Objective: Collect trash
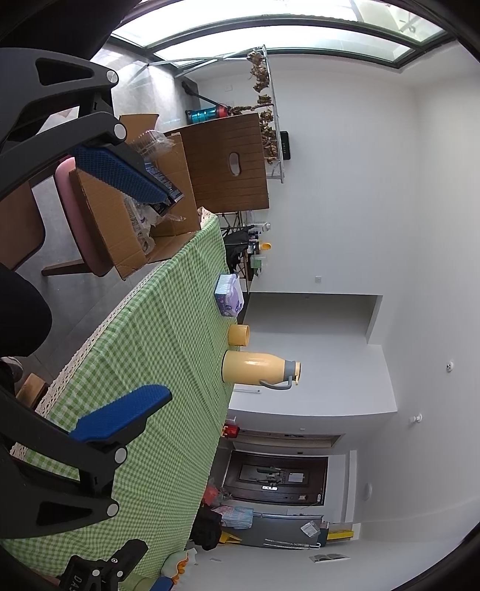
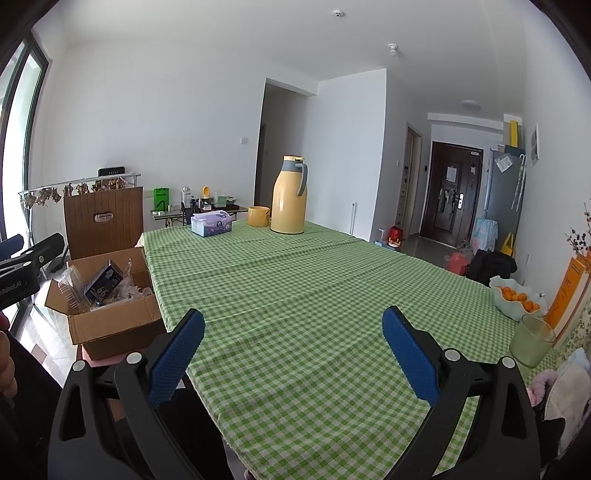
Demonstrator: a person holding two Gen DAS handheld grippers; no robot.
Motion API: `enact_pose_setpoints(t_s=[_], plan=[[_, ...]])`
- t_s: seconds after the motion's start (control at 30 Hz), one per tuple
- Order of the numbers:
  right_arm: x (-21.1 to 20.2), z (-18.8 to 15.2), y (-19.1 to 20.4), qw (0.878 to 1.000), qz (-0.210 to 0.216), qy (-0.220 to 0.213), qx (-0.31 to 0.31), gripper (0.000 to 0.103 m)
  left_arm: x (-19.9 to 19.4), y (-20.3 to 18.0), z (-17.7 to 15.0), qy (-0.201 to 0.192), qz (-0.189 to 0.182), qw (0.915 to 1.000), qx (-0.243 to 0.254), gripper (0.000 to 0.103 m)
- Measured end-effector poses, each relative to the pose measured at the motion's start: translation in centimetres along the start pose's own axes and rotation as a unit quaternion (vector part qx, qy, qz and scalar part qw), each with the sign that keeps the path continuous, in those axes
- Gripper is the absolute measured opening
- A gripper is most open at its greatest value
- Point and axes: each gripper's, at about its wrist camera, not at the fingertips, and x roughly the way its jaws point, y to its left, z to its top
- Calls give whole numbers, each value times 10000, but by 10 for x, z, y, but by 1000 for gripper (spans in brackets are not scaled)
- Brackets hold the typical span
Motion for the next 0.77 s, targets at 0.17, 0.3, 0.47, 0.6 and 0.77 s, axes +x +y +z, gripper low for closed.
enact_pose_setpoints(t_s=[0.17,0.3,0.47,0.6,0.77], plan=[[1,2,-1,10000,-19,-23,16,93,0,-1,1,-24,51,10000,49,96],[1,1,0,10000,-15,-15,24,93,0,-3,0,-38,27,10000,75,96],[4,0,0,10000,1,18,23,93,5,0,-2,63,-194,9998,-35,96],[15,-3,-4,10000,-9,89,17,93,28,4,-4,154,-157,9996,-148,96],[63,-8,-33,9975,-332,514,351,93,108,8,11,232,-323,9991,-145,96]])
